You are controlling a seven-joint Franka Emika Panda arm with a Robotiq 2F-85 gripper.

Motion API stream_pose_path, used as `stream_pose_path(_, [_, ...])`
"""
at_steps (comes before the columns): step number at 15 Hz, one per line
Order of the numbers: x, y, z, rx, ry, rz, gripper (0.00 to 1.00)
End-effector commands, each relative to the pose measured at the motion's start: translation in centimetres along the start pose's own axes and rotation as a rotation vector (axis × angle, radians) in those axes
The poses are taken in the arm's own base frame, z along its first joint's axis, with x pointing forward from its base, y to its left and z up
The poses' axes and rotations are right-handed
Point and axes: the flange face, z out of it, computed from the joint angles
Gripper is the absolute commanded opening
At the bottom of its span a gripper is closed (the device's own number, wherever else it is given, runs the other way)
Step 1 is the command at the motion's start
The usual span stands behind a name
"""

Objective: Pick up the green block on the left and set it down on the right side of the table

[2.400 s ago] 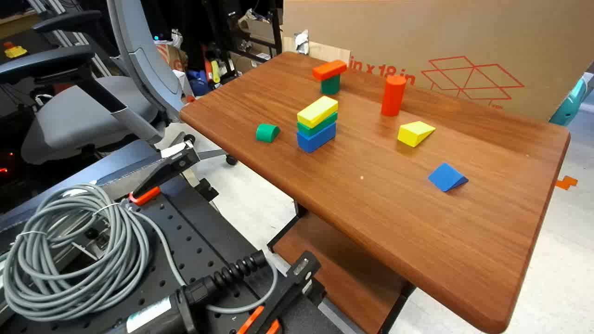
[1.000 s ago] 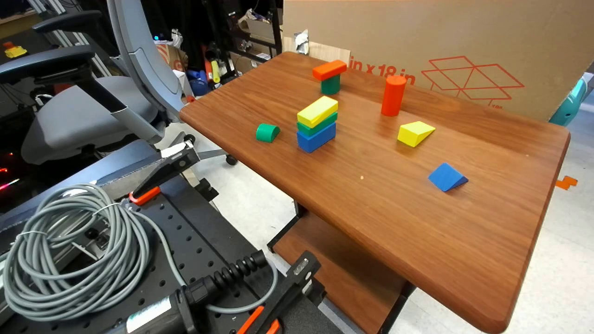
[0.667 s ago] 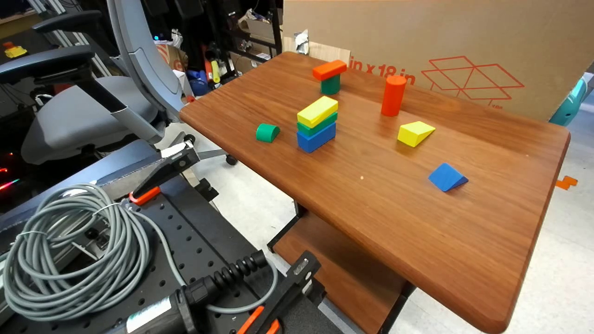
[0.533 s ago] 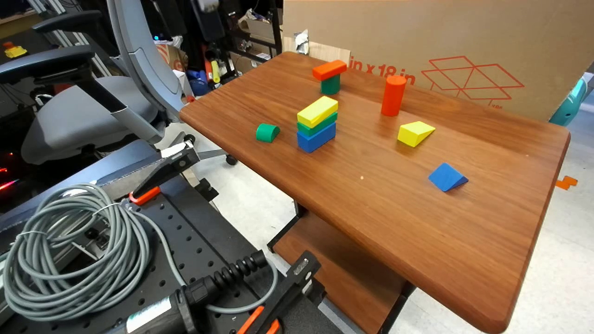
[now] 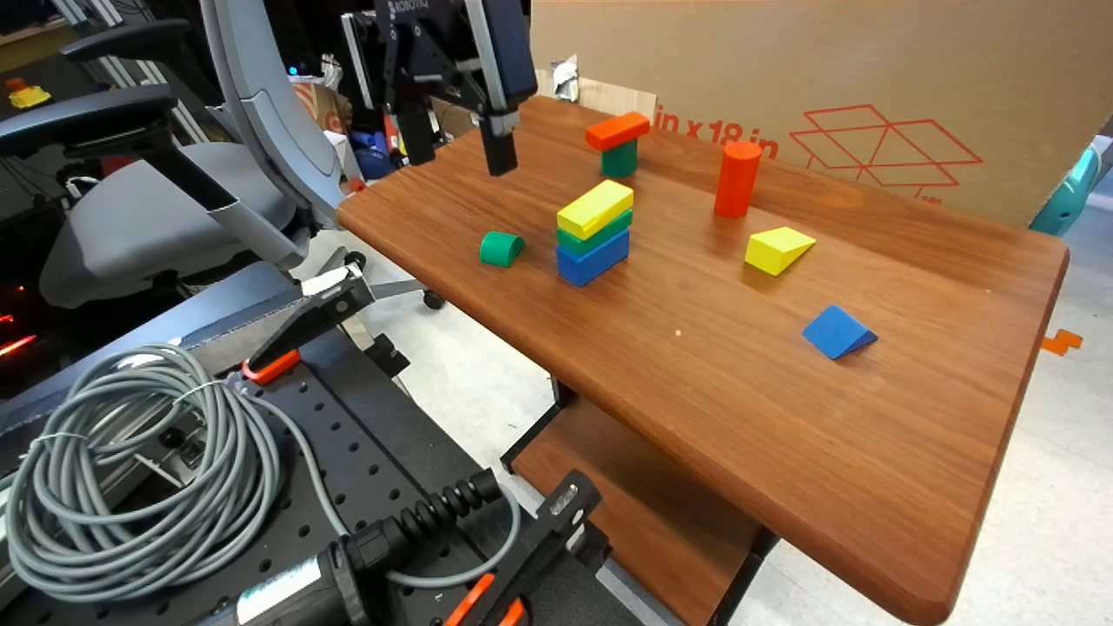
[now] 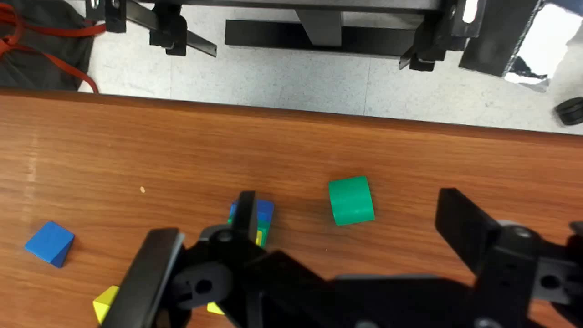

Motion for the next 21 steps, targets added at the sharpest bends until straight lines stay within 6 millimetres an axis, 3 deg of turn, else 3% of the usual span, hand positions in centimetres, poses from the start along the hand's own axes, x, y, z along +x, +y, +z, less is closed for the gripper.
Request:
stream_pose_path(1, [2.2,-0.7,2.2,-0.041,-0.014,-0.112,1.0])
stream_pose_path(8, [3.6,-2.4,5.6,-0.041,-0.044,-0.214,1.0])
stream_pose_path(15, [4.8,-2.2,7.7,-0.001,-0.073,-0.249,1.0])
stream_pose_path(21, [5.1,-3.9,9.2,0.061,-0.116,-0.301,1.0])
